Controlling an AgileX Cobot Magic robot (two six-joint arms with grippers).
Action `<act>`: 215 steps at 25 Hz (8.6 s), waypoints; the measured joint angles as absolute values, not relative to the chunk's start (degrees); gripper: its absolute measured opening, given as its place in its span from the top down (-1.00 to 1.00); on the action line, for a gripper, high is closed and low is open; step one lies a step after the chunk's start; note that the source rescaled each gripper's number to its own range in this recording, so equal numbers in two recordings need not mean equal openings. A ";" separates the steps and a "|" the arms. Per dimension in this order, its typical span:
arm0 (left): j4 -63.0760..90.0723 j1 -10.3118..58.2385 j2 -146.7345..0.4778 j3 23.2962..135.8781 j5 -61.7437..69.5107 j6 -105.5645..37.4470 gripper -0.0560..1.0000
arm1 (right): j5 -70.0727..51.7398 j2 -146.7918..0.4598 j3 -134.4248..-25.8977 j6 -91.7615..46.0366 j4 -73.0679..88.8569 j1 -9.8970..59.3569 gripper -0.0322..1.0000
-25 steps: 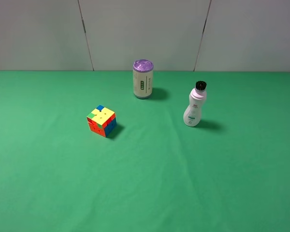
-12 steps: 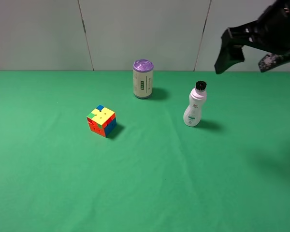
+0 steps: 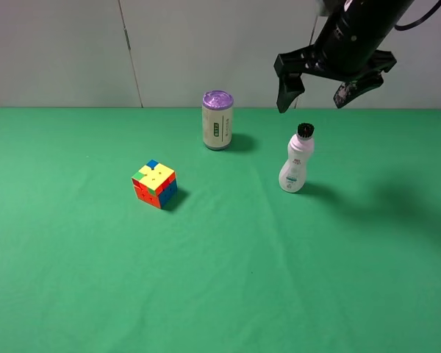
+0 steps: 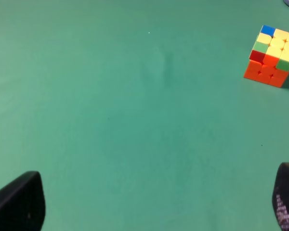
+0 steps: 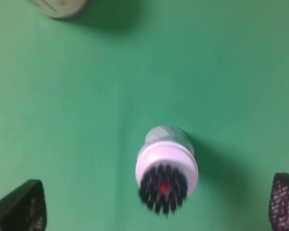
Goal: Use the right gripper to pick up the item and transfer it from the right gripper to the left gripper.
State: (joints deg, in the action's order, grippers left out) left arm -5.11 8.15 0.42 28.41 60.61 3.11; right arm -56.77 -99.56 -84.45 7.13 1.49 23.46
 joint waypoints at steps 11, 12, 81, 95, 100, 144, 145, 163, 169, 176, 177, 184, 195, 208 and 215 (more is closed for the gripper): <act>-5.11 8.15 0.42 28.41 60.61 3.11 -0.99 | -55.86 -106.86 -84.51 6.95 0.40 23.46 -1.00; -5.11 8.15 0.42 28.41 60.61 3.11 -0.99 | -55.86 -107.17 -84.51 6.95 0.00 23.46 -1.00; -5.11 8.15 0.42 28.41 60.61 3.11 -0.97 | -53.58 -96.45 -79.19 -3.91 15.74 19.31 0.82; -5.11 8.15 0.42 28.41 60.61 3.11 -0.97 | -40.24 -84.48 -56.03 -30.30 50.57 12.83 0.82; -5.11 8.15 0.42 28.41 60.61 3.11 -0.97 | -39.05 -84.42 -52.10 -43.40 63.71 12.83 0.82; -7.23 8.15 0.42 28.41 60.61 2.16 -0.96 | -50.90 -84.20 -51.89 -52.42 74.75 12.83 0.82; -7.23 8.15 0.42 28.41 60.56 2.03 -0.96 | -51.31 -84.20 -51.89 -52.42 74.75 12.83 0.82; 29.70 8.15 -48.60 34.14 38.07 -57.53 -0.96 | -51.25 -84.20 -51.89 -53.20 73.82 12.83 0.82; 49.37 8.33 -64.94 44.98 42.08 -86.20 -0.95 | -51.25 -84.20 -51.89 -53.71 73.82 12.83 0.82; 57.36 8.33 -75.40 56.31 54.64 -103.52 -0.94 | -51.18 -84.20 -51.89 -53.71 73.82 12.83 0.82; 57.45 8.45 -76.22 57.20 55.83 -104.41 -0.94 | -51.11 -84.20 -51.89 -53.71 73.82 12.83 0.82; 54.94 15.36 -82.11 58.45 57.55 -107.84 -0.94 | -51.01 -84.20 -51.89 -53.78 73.82 12.83 0.82; 53.24 29.33 -86.32 58.45 33.92 -107.90 -0.94 | -50.95 -84.20 -51.89 -53.78 73.82 12.83 0.82; 63.95 32.13 -92.50 59.84 28.72 -115.29 -0.94 | -50.54 -84.20 -51.89 -53.78 73.76 12.83 0.82; 68.26 33.24 -97.42 62.15 29.36 -118.22 -0.94 | -49.93 -84.20 -51.89 -53.78 72.72 12.83 0.82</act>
